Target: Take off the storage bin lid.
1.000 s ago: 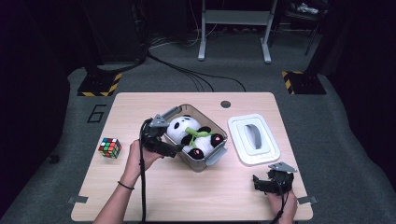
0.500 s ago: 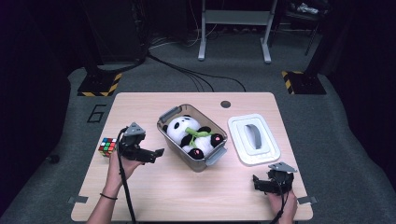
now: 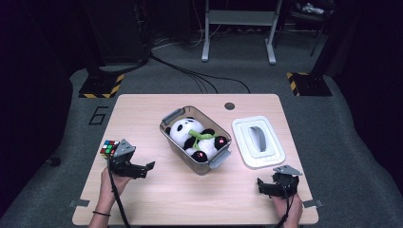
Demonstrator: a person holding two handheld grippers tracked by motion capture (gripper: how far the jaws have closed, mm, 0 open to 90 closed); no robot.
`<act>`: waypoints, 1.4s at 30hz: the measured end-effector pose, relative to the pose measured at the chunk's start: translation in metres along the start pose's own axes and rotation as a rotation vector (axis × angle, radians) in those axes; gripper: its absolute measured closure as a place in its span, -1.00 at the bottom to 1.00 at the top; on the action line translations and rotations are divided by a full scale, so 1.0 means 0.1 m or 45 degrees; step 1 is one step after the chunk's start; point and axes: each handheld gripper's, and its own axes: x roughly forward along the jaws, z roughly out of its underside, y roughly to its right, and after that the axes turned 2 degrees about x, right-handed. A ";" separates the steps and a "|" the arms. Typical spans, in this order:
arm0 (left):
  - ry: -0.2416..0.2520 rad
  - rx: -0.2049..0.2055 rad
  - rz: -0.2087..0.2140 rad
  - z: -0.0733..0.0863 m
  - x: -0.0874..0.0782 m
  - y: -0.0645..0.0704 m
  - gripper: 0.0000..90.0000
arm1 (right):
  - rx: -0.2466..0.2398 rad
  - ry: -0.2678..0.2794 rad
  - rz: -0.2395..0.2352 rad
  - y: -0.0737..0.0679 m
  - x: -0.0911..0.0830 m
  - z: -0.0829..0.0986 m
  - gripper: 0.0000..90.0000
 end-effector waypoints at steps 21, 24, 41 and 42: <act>0.047 -0.232 -0.184 0.19 -0.27 -0.47 -1.00 | 0.004 -0.004 0.001 0.00 0.00 0.00 -0.97; 0.063 -0.274 -0.231 0.20 -0.27 -0.61 -0.99 | 0.005 -0.004 0.000 0.00 0.00 0.00 -0.97; -0.033 -0.423 -0.362 0.41 0.06 -1.11 -0.99 | 0.005 -0.004 0.000 0.00 0.00 0.00 -0.97; -0.050 -0.436 -0.348 0.43 0.07 -1.12 -0.99 | 0.005 -0.004 0.000 0.00 0.00 0.00 -0.97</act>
